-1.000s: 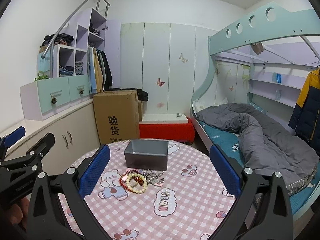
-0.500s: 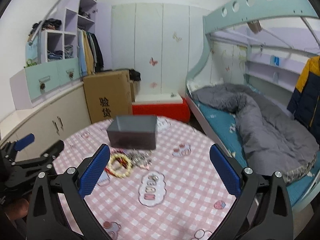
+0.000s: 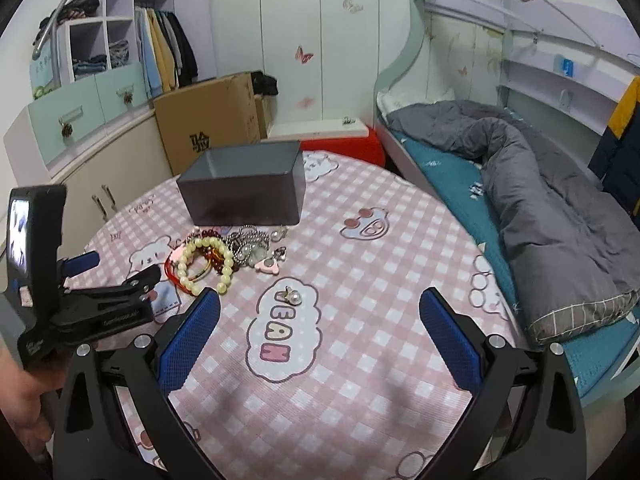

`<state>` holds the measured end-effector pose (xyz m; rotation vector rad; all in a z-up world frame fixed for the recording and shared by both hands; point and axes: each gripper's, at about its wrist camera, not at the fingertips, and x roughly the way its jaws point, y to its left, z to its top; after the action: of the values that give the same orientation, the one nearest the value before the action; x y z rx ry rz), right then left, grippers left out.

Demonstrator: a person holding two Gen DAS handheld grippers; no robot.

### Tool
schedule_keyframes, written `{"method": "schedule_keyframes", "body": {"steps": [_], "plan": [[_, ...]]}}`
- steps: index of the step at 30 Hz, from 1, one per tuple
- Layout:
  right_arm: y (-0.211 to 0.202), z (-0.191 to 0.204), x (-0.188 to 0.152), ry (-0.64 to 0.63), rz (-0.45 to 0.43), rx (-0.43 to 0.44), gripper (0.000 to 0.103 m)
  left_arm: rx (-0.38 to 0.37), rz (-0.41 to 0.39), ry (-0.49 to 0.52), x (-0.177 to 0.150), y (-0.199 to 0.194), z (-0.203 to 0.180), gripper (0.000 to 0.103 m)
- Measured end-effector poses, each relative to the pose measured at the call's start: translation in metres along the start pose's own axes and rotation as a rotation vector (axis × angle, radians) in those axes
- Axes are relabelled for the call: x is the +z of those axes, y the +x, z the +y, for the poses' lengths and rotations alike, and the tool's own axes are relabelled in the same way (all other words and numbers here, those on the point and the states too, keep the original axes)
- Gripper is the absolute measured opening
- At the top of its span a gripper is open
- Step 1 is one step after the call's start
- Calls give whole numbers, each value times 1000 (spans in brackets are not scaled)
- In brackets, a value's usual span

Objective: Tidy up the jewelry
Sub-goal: 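Move both tools toward the jewelry pile beside the grey metal box, then grasp the red string bracelet with the left tool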

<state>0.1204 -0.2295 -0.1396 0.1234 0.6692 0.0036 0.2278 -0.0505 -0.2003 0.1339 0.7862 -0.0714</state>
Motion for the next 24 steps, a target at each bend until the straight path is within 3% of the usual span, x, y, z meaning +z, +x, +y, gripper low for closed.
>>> {"method": "schedule_keyframes", "body": {"steps": [8,10,13,15,16,18,20,24], "plan": [[24,2,7,4,55,23,96,-24,63,-4,14,28,2,97],[30,5,11,-2,68,26,96,-58,89,-12,16,35,4,91],[36,8,15,-20,86,25,96,-122,102,-24,16,39,6,71],[42,11,17,-34,102,26,96,-161,89,-5,17,37,5,43],[45,11,18,-39,108,28,96,-182,86,-2,17,36,5,36],[50,12,20,-52,126,21,96,-242,84,-14,18,35,9,7],[53,13,21,-60,138,25,96,-305,86,-37,19,34,16,5],[59,16,20,-89,168,56,96,-358,52,-55,21,20,28,4]]}}
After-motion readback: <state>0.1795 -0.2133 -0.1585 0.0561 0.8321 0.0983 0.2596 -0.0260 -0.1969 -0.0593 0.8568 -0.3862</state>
